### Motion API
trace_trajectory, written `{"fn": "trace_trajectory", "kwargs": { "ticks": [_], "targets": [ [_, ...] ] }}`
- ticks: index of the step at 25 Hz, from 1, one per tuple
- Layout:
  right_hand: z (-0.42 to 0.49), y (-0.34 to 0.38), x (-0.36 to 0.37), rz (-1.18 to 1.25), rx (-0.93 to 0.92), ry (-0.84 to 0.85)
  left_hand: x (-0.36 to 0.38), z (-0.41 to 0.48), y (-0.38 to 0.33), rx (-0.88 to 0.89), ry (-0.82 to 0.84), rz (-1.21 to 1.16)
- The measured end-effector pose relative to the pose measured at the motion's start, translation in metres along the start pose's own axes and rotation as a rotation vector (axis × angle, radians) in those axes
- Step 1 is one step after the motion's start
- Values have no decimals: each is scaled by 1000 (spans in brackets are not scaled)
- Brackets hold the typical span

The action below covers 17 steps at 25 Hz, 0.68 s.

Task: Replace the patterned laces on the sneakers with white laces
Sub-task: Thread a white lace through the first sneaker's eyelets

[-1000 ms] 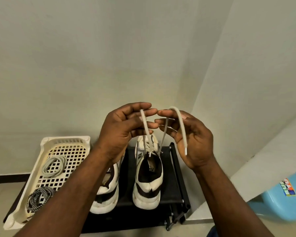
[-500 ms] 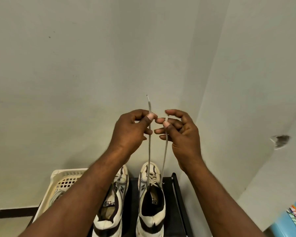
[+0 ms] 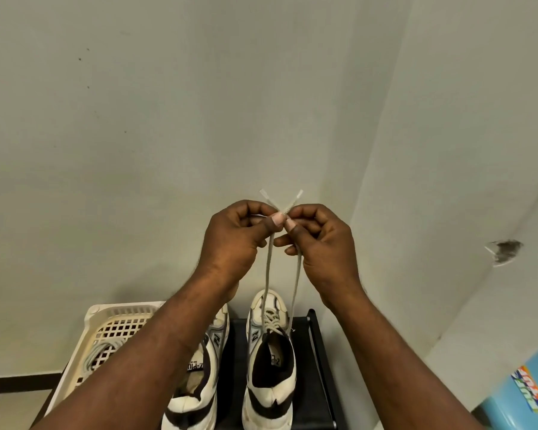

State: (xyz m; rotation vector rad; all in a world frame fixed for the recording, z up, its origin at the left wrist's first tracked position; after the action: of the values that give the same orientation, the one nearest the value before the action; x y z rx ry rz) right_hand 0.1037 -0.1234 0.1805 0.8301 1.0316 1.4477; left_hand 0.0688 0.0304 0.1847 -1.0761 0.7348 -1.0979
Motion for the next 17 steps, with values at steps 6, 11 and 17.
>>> {"fn": "trace_trajectory", "kwargs": {
  "ticks": [6,11,17],
  "targets": [
    [-21,-39,0,-128,20,14,-5,-19,46,-133,-14,-7],
    [-45,-89,4,-334,-33,91,-13,-41,97,-201,-11,148],
    [-61,-142,6,-302,215,161,-12,-65,144,-249,63,233]
  ]
}}
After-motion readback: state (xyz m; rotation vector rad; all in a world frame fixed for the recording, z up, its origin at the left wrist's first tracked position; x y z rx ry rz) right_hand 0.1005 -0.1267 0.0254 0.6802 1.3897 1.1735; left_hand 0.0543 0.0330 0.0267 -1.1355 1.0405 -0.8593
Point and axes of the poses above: each hand's wrist, its own z-axis towards the middle knuckle, its own x-axis out of the palm, y = z × x, the point moved 5 cm from there along z, towards the middle knuckle, and after that the axes turned 4 degrees about x, right-handed, at the moved point
